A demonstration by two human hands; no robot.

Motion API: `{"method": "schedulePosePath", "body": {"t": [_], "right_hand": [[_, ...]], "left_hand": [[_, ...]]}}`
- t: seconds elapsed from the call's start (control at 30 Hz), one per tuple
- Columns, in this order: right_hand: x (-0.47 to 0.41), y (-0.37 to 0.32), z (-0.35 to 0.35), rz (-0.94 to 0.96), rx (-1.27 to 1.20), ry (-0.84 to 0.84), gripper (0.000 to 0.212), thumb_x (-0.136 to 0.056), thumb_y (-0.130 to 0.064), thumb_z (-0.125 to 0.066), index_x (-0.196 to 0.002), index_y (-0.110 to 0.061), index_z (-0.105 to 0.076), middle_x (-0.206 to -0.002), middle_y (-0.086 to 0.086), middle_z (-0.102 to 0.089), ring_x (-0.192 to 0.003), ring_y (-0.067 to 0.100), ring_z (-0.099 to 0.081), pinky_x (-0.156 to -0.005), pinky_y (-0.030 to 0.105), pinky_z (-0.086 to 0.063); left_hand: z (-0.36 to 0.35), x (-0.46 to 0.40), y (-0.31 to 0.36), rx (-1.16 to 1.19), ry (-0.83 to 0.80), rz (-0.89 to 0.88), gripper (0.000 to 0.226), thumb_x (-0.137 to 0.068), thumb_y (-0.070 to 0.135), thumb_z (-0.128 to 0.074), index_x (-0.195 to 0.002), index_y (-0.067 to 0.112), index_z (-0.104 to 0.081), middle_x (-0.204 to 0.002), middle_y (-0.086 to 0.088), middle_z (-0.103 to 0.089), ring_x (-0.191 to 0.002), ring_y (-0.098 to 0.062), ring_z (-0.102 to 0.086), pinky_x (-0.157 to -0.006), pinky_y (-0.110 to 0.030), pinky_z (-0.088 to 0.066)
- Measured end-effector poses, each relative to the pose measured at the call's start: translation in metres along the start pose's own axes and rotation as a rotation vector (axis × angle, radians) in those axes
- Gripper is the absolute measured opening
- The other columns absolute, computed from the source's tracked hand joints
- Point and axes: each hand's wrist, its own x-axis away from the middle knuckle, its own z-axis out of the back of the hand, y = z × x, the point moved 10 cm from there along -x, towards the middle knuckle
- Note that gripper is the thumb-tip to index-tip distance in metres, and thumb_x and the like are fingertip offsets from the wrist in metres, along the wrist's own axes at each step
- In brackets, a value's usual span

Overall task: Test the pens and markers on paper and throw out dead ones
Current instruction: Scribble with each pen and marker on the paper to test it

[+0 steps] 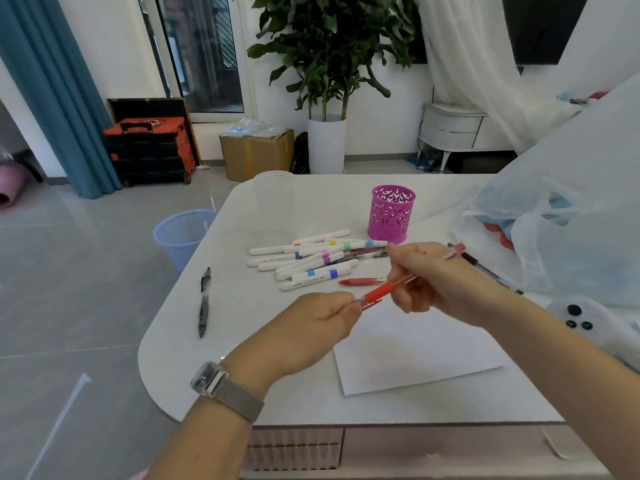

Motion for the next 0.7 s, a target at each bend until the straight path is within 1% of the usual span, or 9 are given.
{"method": "schedulePosePath", "body": {"t": [0.07, 0.13, 0.23, 0.3, 0.37, 0.47, 0.53, 0.6, 0.7], "right_hand": [[-0.003, -0.011, 0.03, 0.069, -0.1, 0.1, 0.054, -0.097, -0.023, -0.042, -0.046, -0.014, -0.054, -0.04, 0.007, -0.048, -0.035, 0.013, -0.039, -0.037, 0.016, -0.027], [0.005, -0.011, 0.094, 0.124, -0.388, 0.338, 0.059, -0.099, -0.027, -0.038, -0.043, -0.018, -0.052, -0.037, -0.001, -0.04, -0.032, 0.008, -0.035, -0.038, 0.018, -0.017], [0.021, 0.012, 0.158, 0.138, -0.662, 0.532, 0.054, -0.099, -0.039, -0.038, -0.057, -0.019, -0.064, -0.045, -0.004, -0.044, -0.04, 0.009, -0.045, -0.036, 0.013, -0.027], [0.014, 0.036, 0.15, 0.02, -0.542, 0.506, 0.061, -0.099, -0.047, -0.033, -0.069, -0.014, -0.075, -0.047, -0.004, -0.05, -0.046, 0.01, -0.057, -0.04, 0.013, -0.041], [-0.005, 0.049, 0.124, -0.058, -0.402, 0.434, 0.066, -0.098, -0.055, -0.026, -0.085, -0.012, -0.075, -0.054, -0.002, -0.062, -0.052, 0.011, -0.062, -0.046, 0.016, -0.049], [-0.033, 0.045, 0.074, -0.113, -0.323, 0.287, 0.065, -0.096, -0.06, -0.024, -0.102, -0.011, -0.067, -0.088, 0.005, -0.075, -0.062, 0.012, -0.063, -0.048, 0.02, -0.048], [-0.047, 0.039, 0.049, -0.063, -0.188, 0.265, 0.038, -0.097, -0.044, -0.047, -0.097, -0.011, -0.067, -0.087, 0.004, -0.074, -0.064, 0.012, -0.059, -0.048, 0.02, -0.046], [-0.056, 0.034, 0.03, 0.033, -0.025, 0.32, 0.014, -0.087, -0.023, -0.068, -0.079, -0.011, -0.066, -0.066, 0.0, -0.066, -0.056, 0.01, -0.053, -0.044, 0.018, -0.041], [-0.068, 0.043, 0.013, 0.089, 0.168, 0.428, 0.032, -0.081, -0.023, -0.074, -0.059, -0.014, -0.053, -0.047, -0.005, -0.056, -0.043, 0.006, -0.054, -0.045, 0.018, -0.041]], "left_hand": [[0.007, 0.002, -0.014, 0.129, -0.049, 0.063, 0.041, -0.095, 0.03, -0.046, -0.054, 0.028, -0.047, -0.051, 0.013, -0.045, -0.052, -0.006, -0.038, -0.058, -0.026, -0.031], [0.029, 0.013, -0.043, 0.119, -0.009, 0.191, 0.039, -0.092, 0.029, -0.047, -0.053, 0.023, -0.046, -0.048, 0.012, -0.044, -0.047, -0.005, -0.036, -0.054, -0.024, -0.03], [0.067, 0.039, -0.087, 0.005, 0.152, 0.41, 0.036, -0.098, 0.029, -0.038, -0.065, 0.017, -0.039, -0.057, 0.006, -0.044, -0.054, -0.012, -0.035, -0.053, -0.025, -0.028], [0.072, 0.042, -0.096, -0.163, 0.19, 0.505, 0.037, -0.1, 0.032, -0.033, -0.069, 0.013, -0.038, -0.066, 0.0, -0.044, -0.057, -0.014, -0.036, -0.052, -0.027, -0.028], [0.06, 0.03, -0.091, -0.29, 0.159, 0.527, 0.039, -0.101, 0.033, -0.03, -0.068, 0.012, -0.039, -0.072, -0.002, -0.044, -0.06, -0.014, -0.038, -0.052, -0.026, -0.029], [0.034, 0.008, -0.066, -0.38, 0.123, 0.425, 0.039, -0.099, 0.036, -0.033, -0.065, 0.016, -0.038, -0.07, 0.0, -0.044, -0.062, -0.014, -0.04, -0.054, -0.028, -0.03], [0.016, -0.002, -0.049, -0.401, 0.096, 0.361, 0.037, -0.097, 0.038, -0.036, -0.065, 0.019, -0.036, -0.069, 0.002, -0.042, -0.064, -0.016, -0.042, -0.056, -0.03, -0.03], [-0.003, -0.005, -0.039, -0.425, 0.036, 0.339, 0.031, -0.095, 0.04, -0.041, -0.072, 0.018, -0.039, -0.074, 0.003, -0.043, -0.071, -0.018, -0.045, -0.061, -0.03, -0.033], [-0.024, -0.004, -0.035, -0.55, -0.04, 0.332, 0.025, -0.094, 0.04, -0.044, -0.096, 0.015, -0.046, -0.091, -0.002, -0.044, -0.081, -0.02, -0.048, -0.067, -0.029, -0.036]]}}
